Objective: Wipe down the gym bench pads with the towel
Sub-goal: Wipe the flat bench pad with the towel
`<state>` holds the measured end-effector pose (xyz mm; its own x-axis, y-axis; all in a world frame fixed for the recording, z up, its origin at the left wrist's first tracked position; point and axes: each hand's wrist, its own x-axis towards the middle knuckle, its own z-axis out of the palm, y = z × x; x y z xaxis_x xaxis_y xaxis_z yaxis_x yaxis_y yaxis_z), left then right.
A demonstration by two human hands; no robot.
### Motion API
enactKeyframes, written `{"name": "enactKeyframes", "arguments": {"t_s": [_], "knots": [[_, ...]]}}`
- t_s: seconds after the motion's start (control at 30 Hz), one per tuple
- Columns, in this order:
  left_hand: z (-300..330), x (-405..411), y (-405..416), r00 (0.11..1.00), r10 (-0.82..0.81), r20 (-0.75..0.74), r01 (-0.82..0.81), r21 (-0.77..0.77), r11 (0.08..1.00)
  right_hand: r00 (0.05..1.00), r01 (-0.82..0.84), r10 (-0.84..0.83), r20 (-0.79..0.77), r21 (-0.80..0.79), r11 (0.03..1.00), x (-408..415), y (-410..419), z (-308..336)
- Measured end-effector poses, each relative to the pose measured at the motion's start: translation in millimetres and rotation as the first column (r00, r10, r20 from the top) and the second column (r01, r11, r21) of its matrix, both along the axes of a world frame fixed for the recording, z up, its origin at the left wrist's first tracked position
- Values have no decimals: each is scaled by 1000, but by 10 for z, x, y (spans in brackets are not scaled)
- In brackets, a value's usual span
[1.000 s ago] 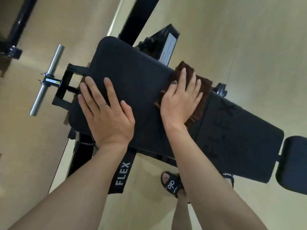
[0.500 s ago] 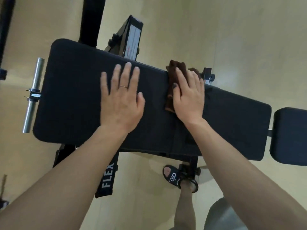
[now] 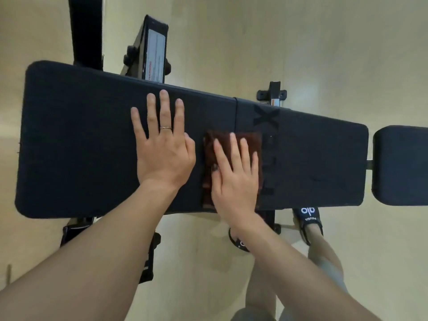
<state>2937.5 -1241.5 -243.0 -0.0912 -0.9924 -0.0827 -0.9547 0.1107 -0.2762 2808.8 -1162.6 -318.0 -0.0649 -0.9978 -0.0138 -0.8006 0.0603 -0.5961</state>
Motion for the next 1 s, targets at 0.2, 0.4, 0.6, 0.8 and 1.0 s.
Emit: {"name": "enactKeyframes", "arguments": {"t_s": [0.2, 0.4, 0.6, 0.8, 1.0], "knots": [[-18, 14, 5, 1000, -2, -14, 2, -3, 1000, 999, 48, -49, 9, 30, 998, 153, -316, 83], [-16, -5, -8, 1000, -5, -4, 5, -27, 1000, 998, -47, 48, 38, -3, 999, 327, 523, 92], [-7, -34, -15, 1000, 9, 29, -8, -28, 1000, 996, -48, 54, 69, -75, 996, 107, 667, -61], [-37, -28, 3, 1000, -5, 25, 6, -59, 998, 942, 329, -336, 24, 144, 933, -387, 762, -386], [-68, -6, 7, 999, -25, 31, 28, -87, 996, 828, 541, -558, 57, 179, 822, 87, 571, -132]]}}
